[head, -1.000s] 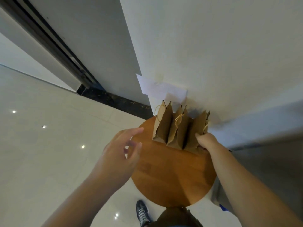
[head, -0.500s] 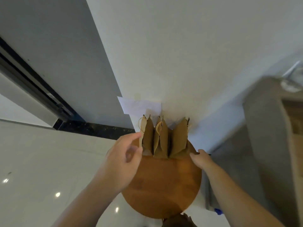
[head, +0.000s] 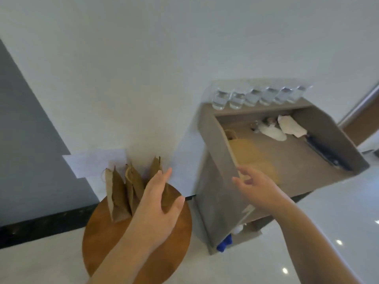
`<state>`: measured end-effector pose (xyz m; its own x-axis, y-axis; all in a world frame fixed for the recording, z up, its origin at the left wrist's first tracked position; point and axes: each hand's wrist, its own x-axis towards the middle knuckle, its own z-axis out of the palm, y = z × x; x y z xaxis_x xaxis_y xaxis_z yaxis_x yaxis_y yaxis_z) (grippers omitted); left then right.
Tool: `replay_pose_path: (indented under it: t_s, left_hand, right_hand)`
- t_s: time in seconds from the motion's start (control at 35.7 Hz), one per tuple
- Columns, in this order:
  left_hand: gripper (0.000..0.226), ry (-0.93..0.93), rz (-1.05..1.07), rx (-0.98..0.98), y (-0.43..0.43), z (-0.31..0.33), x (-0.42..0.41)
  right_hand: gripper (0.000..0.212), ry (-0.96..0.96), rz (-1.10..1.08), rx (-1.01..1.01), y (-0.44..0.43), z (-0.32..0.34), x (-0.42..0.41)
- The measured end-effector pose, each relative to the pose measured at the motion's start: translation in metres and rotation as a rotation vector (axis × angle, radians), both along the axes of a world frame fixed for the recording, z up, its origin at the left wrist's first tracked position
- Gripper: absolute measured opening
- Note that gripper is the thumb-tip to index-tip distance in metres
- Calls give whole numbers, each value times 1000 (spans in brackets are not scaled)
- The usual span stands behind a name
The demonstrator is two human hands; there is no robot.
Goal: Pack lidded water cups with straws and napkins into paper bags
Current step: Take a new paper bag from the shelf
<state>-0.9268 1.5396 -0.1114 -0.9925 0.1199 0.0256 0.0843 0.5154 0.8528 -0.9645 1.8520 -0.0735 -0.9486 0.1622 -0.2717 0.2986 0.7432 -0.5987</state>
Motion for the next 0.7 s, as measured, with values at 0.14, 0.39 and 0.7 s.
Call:
replay_pose_path:
  t_s: [0.14,0.39,0.7]
  left_hand:
    - [78,68,-135,-46,64,15,-2]
    - [82,61,-329,-104,193,-4,-17]
    - [79,-132,-258,-230,375,-55,-60]
  right_hand:
    - [62,78,-158,61,74,6,34]
    - [60,201,-211,-57,150,-59,92]
    - [62,33,-141,-101,323,-94,68]
